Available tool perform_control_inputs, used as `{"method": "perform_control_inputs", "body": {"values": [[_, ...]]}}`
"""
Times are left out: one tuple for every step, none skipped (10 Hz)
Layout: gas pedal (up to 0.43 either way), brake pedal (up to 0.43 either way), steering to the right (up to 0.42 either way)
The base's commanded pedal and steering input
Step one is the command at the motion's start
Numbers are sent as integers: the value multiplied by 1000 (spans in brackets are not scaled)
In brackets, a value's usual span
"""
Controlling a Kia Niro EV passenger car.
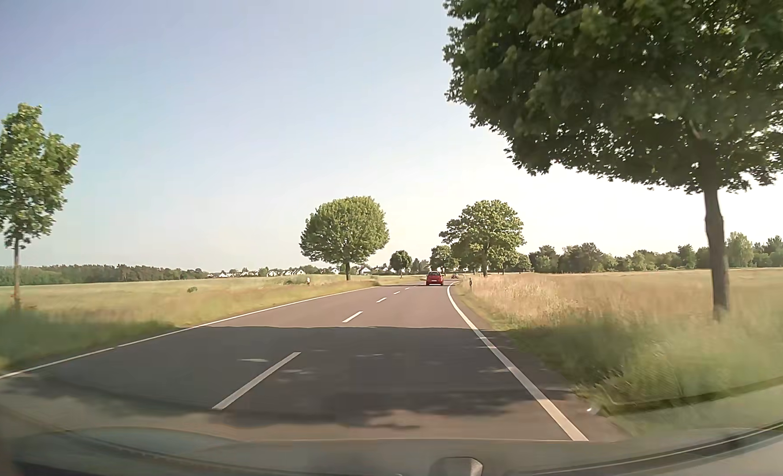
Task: Follow the waypoints while adhering to traffic rules and regulations
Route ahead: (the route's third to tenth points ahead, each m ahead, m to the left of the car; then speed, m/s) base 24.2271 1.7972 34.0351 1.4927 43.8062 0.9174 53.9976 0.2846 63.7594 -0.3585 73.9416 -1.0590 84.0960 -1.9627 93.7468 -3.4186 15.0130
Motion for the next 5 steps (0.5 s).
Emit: {"method": "perform_control_inputs", "body": {"values": [[79, 30, 6], [79, 30, 6], [87, 30, 6], [87, 30, 6], [87, 30, 6]]}}
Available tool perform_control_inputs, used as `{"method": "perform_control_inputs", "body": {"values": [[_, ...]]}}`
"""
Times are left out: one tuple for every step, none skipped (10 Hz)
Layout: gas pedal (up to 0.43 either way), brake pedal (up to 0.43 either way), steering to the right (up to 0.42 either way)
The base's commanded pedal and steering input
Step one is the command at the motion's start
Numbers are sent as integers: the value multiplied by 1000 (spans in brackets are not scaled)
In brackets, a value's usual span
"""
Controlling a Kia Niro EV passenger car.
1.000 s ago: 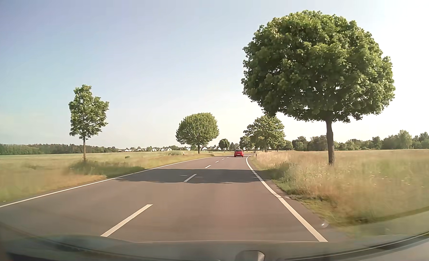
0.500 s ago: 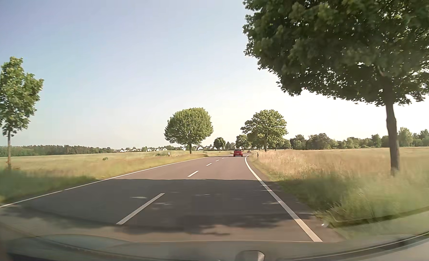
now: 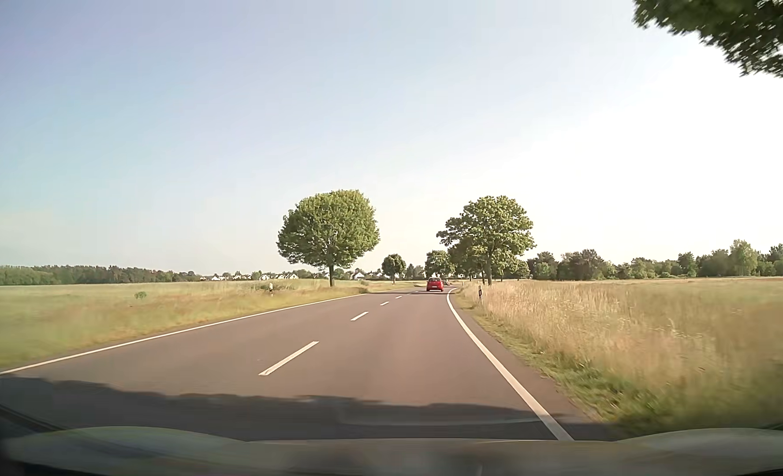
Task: Follow the waypoints while adhering to traffic rules and regulations
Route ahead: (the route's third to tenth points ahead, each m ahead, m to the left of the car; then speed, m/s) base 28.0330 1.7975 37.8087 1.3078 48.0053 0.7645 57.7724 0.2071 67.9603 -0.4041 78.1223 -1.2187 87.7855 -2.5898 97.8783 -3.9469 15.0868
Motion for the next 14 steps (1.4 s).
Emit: {"method": "perform_control_inputs", "body": {"values": [[87, 30, 6], [87, 30, 6], [87, 30, 6], [87, 30, 6], [87, 30, 6], [87, 30, 6], [87, 30, 5], [87, 24, 6], [87, 30, 6], [87, 30, 5], [87, 30, 6], [87, 30, 5], [87, 30, 5], [87, 30, 5]]}}
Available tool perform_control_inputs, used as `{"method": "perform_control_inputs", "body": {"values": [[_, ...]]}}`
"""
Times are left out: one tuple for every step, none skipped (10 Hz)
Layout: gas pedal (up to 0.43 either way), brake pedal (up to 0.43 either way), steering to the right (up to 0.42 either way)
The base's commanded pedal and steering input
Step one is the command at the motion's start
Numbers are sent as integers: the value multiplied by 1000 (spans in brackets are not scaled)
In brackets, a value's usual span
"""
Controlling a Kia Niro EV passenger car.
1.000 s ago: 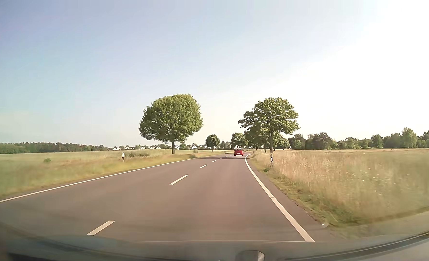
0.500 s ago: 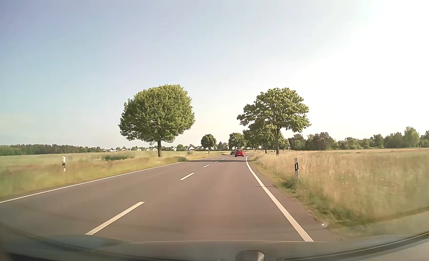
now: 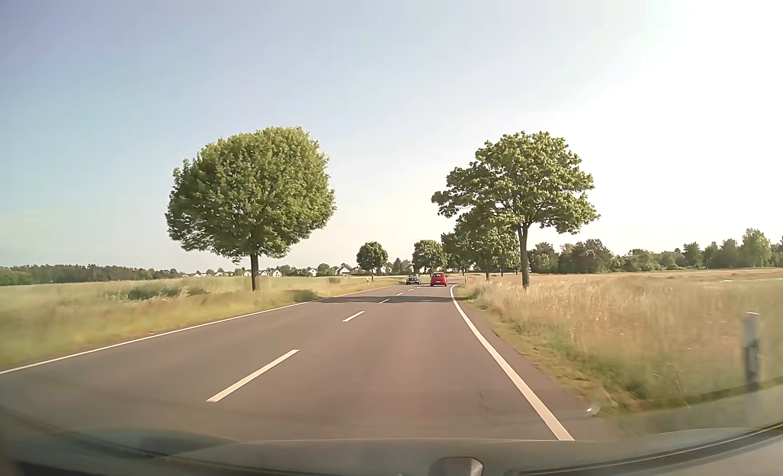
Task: Follow the waypoints while adhering to traffic rules and regulations
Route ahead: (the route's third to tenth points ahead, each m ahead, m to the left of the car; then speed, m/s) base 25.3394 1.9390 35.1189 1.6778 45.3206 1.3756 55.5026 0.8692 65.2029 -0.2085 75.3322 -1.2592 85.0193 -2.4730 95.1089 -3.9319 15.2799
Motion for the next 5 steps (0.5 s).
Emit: {"method": "perform_control_inputs", "body": {"values": [[87, 30, 5], [87, 30, 5], [87, 30, 6], [87, 30, 5], [87, 30, 5]]}}
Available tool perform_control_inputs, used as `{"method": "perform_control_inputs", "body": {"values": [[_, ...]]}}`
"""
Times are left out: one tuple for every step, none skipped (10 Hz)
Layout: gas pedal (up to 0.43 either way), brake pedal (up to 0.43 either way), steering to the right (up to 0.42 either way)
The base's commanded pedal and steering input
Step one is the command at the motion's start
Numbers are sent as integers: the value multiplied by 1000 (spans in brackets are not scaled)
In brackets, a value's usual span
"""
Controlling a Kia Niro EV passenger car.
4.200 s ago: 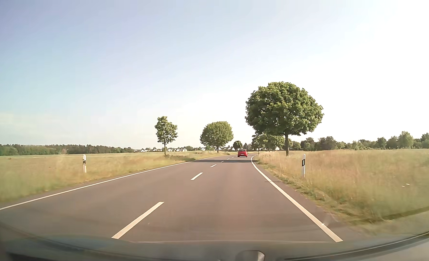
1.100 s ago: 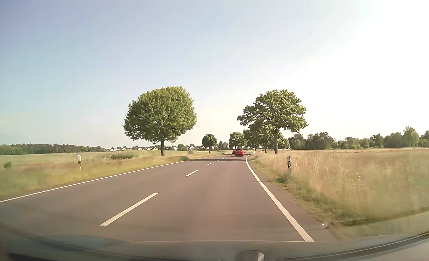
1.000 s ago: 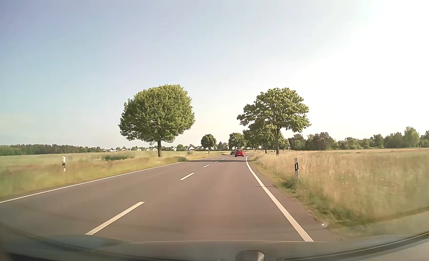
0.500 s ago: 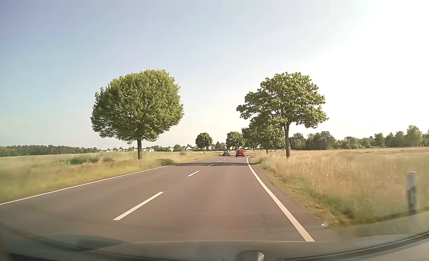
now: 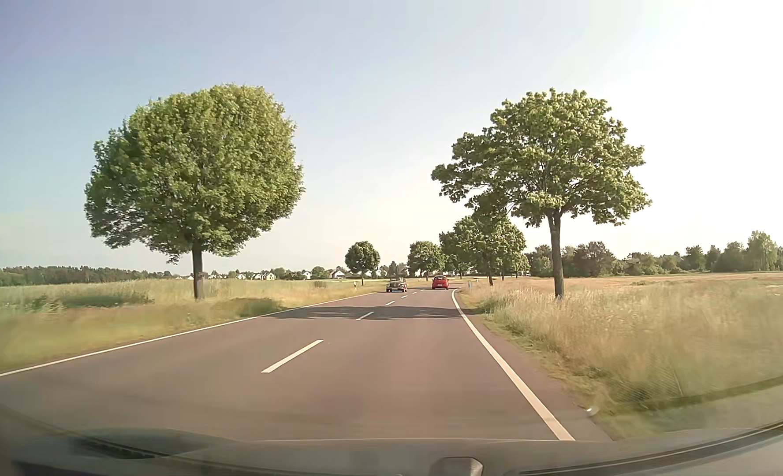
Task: Follow the waypoints while adhering to traffic rules and regulations
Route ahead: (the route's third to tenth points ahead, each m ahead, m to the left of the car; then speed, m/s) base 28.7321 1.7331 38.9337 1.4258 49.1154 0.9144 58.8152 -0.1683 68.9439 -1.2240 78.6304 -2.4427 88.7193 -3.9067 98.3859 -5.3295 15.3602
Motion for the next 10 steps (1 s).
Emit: {"method": "perform_control_inputs", "body": {"values": [[87, 30, 5], [87, 30, 5], [87, 30, 5], [87, 30, 5], [87, 30, 5], [87, 30, 5], [87, 30, 5], [87, 30, 5], [87, 30, 5], [87, 30, 7]]}}
